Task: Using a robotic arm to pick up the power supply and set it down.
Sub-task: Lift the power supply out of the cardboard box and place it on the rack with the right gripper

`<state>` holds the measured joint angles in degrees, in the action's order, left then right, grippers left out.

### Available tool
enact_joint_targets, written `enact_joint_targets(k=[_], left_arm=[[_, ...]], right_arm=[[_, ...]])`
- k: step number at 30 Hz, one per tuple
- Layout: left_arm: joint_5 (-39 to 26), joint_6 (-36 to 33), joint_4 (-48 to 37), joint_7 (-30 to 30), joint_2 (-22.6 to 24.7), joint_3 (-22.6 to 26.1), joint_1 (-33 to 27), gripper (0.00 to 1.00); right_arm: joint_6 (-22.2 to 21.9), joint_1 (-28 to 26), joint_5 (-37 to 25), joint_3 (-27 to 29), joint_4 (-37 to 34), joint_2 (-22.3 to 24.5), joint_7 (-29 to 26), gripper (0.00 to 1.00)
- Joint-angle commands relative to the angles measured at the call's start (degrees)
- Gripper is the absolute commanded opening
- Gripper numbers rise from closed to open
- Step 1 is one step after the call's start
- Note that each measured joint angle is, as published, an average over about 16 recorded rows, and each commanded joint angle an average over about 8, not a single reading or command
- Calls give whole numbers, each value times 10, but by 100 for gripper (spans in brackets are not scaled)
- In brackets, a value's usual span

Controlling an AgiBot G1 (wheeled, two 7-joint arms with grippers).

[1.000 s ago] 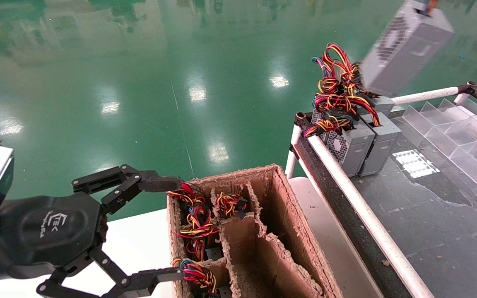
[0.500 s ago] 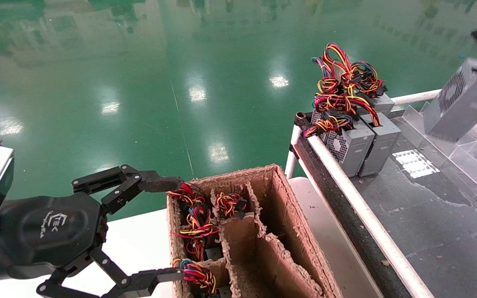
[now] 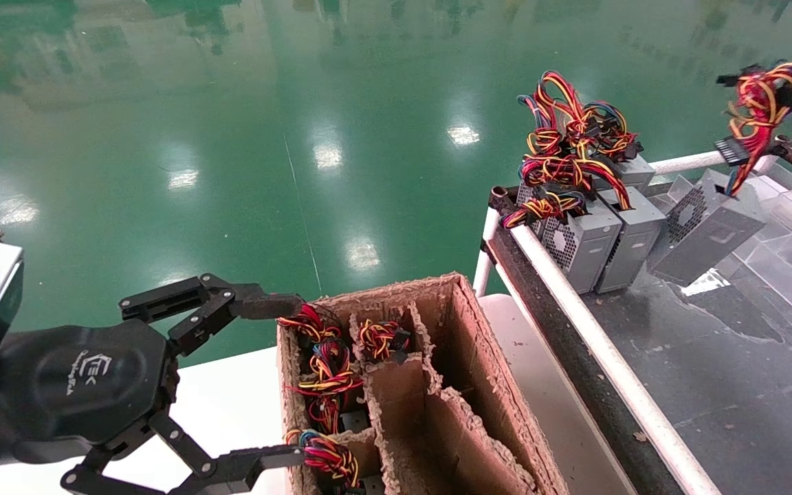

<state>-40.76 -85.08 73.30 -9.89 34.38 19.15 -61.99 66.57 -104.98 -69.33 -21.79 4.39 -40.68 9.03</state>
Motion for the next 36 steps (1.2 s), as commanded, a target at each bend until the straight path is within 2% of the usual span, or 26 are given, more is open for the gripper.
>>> enact_joint_targets(k=[1, 17, 29, 30, 36], left_arm=[[0, 0, 0, 0, 0, 0, 0, 100], [0, 0, 0, 0, 0, 0, 0, 100], [0, 0, 0, 0, 0, 1, 0, 100], [0, 0, 0, 0, 0, 1, 0, 100], [1, 0, 0, 0, 0, 1, 0, 100]], right_arm=[[-4, 2, -2, -1, -6, -8, 7, 0], [-57, 2, -17, -12, -28, -85, 34, 0], [-96, 4, -21, -15, -40, -114, 41, 2], [-99, 4, -21, -14, -40, -116, 42, 8], [-109, 3, -22, -15, -43, -120, 42, 83]])
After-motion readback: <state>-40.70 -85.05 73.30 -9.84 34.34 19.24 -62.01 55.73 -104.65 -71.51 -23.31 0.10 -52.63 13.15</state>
